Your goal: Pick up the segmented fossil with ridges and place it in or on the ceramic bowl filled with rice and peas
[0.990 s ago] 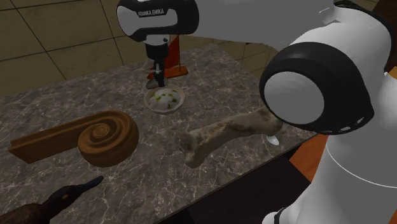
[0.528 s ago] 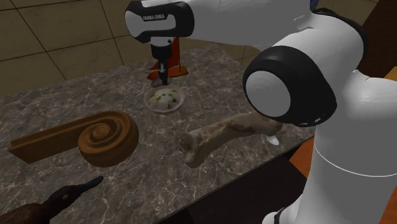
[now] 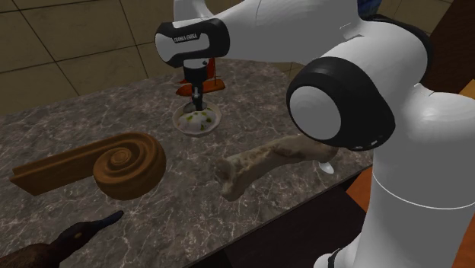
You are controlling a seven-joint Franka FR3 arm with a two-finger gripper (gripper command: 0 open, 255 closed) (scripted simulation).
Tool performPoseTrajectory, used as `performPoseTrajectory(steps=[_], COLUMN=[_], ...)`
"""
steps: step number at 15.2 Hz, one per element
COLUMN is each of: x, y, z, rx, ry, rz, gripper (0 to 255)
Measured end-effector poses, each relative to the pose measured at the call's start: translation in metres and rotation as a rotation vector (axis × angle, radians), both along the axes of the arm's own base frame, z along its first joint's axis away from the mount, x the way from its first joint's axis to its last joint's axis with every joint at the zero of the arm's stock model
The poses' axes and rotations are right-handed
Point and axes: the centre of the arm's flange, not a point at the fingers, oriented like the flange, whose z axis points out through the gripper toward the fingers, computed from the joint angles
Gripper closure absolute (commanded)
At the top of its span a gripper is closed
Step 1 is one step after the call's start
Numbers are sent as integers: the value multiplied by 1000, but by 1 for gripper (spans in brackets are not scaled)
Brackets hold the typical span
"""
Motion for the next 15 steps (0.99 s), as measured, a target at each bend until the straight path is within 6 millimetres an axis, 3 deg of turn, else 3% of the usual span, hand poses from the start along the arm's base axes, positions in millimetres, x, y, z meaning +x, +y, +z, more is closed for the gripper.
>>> performPoseTrajectory(steps=[6, 7, 13, 15], x=[0, 0, 0, -1], y=[0, 0, 0, 0], z=[-3, -3, -3, 12], rx=[0, 0, 0, 0], ry=[-1, -1, -1, -1], rz=[0, 0, 0, 0], gripper=[255, 0, 0, 0])
